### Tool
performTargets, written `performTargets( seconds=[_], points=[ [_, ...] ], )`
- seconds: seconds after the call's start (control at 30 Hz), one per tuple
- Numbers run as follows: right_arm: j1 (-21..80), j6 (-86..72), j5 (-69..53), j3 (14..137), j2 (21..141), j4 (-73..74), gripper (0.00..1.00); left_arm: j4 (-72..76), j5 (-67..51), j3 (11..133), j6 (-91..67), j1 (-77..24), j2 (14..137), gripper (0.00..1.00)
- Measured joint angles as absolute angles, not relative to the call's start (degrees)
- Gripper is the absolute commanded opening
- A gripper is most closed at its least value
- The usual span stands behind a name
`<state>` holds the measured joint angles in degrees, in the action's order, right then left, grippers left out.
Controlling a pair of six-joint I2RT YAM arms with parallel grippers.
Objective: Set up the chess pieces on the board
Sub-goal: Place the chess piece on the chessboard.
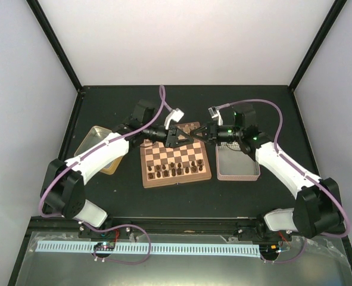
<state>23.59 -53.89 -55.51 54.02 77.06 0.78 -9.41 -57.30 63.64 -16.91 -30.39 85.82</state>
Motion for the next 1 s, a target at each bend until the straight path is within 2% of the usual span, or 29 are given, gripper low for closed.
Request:
performTargets(
  seconds=[0.1,0.23,0.43,0.63,1.0],
  points=[
    [23.97,-48.21,-51.72,55.72,76.77,7.14,0.01,-10.13,-52.69,63.40,-17.19,-30.15,85.60,0.53],
    [26.00,-39.48,-40.34,59.55,76.99,17.28,0.01,-11.16,-44.38,59.48,-17.96,-28.36,82.32,0.57],
    [36.21,-29.32,-17.08,66.70,81.87,28.18,0.01,-15.46,-29.43,53.10,-19.51,-25.87,74.22,0.59],
    [45.58,-24.12,-1.37,70.87,92.27,34.13,0.02,-19.97,-17.85,51.92,-21.76,-24.77,69.41,0.60],
    [50.61,-21.26,7.99,72.55,103.15,37.93,0.03,-23.77,-10.02,50.96,-24.69,-22.96,68.20,0.60]
  ],
)
